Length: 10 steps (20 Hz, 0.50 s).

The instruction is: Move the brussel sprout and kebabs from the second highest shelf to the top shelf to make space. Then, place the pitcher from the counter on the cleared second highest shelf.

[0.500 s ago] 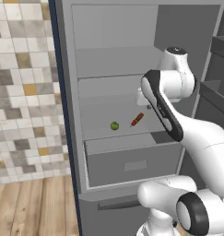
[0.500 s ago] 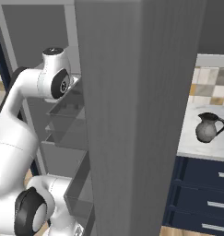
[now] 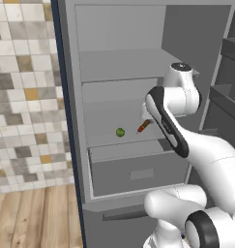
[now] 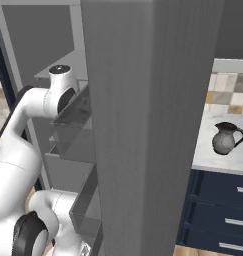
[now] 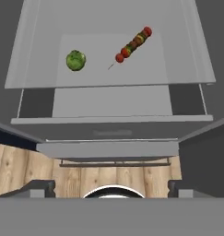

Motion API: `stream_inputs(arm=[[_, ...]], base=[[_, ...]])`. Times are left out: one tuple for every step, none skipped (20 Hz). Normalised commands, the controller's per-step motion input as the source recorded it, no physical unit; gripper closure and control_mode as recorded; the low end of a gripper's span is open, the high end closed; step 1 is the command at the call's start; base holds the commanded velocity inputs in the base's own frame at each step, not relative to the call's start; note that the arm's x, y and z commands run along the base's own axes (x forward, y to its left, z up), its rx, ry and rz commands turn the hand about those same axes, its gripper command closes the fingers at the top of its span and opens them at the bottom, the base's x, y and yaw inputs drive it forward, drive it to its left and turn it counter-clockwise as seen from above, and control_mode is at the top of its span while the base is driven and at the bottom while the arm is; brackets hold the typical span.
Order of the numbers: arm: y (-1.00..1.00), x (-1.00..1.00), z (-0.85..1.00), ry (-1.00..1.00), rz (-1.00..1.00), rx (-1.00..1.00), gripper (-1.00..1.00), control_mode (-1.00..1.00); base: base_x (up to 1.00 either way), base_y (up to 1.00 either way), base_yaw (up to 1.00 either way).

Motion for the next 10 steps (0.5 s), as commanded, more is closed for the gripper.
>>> stream_inputs(arm=[[0.0, 0.0, -0.74, -0.09, -0.08, 0.0, -1.0, -1.0], [0.0, 0.0, -0.7, -0.09, -0.08, 0.0, -1.0, -1.0], [0.0, 0.0, -0.66, -0.06, -0.08, 0.0, -1.0, -1.0], [0.0, 0.04, -0.64, -0.02, -0.11, 0.0, -1.0, -1.0], [0.0, 0.13, -0.53, 0.0, -0.13, 0.0, -1.0, -1.0], [0.0, 0.2, -0.44, 0.0, -0.15, 0.0, -1.0, -1.0], [0.0, 0.22, -0.41, -0.01, -0.15, 0.0, -1.0, -1.0], [0.0, 0.26, -0.36, -0.04, -0.16, 0.0, -1.0, -1.0], [0.0, 0.26, -0.34, -0.1, -0.18, 0.0, -1.0, -1.0], [-0.01, 0.35, -0.36, -0.07, -0.19, 0.0, -1.0, -1.0]], base=[[0.0, 0.0, 0.0], [0.0, 0.0, 0.0], [0.0, 0.0, 0.0], [0.0, 0.0, 0.0], [0.0, 0.0, 0.0], [0.0, 0.0, 0.0], [0.0, 0.0, 0.0], [0.0, 0.0, 0.0], [0.0, 0.0, 0.0], [0.0, 0.0, 0.0]])
